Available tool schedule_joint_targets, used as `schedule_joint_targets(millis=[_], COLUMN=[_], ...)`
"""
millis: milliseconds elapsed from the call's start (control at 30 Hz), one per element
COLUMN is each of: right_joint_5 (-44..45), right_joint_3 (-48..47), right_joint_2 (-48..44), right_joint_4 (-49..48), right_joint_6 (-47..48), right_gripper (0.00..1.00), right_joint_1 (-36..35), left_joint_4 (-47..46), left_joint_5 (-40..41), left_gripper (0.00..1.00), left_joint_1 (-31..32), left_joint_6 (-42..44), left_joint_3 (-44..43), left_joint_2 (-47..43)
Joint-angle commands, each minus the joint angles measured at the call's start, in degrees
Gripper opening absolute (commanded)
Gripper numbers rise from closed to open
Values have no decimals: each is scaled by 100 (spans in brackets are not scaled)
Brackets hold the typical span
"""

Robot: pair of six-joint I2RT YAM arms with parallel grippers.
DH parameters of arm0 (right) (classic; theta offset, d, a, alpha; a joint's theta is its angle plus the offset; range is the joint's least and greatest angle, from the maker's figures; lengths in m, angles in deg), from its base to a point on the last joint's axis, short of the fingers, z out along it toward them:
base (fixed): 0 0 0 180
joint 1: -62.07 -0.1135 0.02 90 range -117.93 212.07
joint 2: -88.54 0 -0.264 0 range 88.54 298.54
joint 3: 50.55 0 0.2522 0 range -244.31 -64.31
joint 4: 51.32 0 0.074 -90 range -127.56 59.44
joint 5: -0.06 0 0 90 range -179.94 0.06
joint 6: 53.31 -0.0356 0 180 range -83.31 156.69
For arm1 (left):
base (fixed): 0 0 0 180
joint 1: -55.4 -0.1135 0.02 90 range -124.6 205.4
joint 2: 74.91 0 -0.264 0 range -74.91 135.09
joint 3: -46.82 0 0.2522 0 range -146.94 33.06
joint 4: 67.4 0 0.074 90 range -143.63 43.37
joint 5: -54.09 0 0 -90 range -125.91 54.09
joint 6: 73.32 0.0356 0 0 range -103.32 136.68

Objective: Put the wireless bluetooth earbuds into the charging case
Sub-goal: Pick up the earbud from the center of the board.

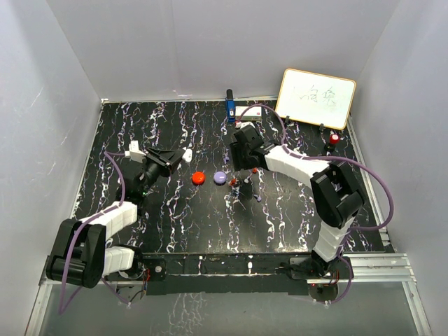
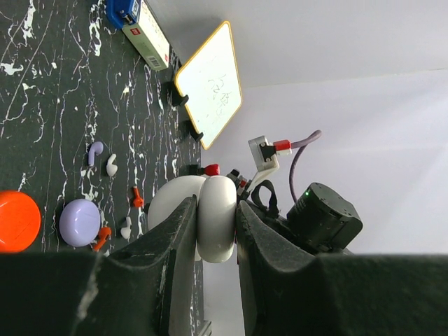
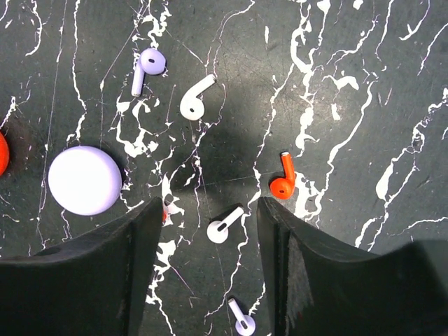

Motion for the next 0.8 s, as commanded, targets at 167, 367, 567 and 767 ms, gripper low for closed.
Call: schedule_joint_targets(millis=[167,367,567,767], right_joint_5=[3,-24,-35,-54], right_joint_3=[-783,-1141,-1340,-1467], right_joint_2=[603,1021,1267,1437], right_joint_4=[-119,-50,-49,-69], right_joint_6=[441,604,703,758], right_gripper=[46,44,43,40], right_joint_1=[-2,8,3,12], left_joint_4=[-109,-53,-20,-35], left_joint_5=[-149,-173,-192,-193], left_gripper=[0,0,0,0], left_joint_1=[-88,-139,-184,-206], left_joint_6=[-40,-48,-46,-94], left_joint_3=[-1,8,38,82], left_joint_2=[-28,-90,-117,-114])
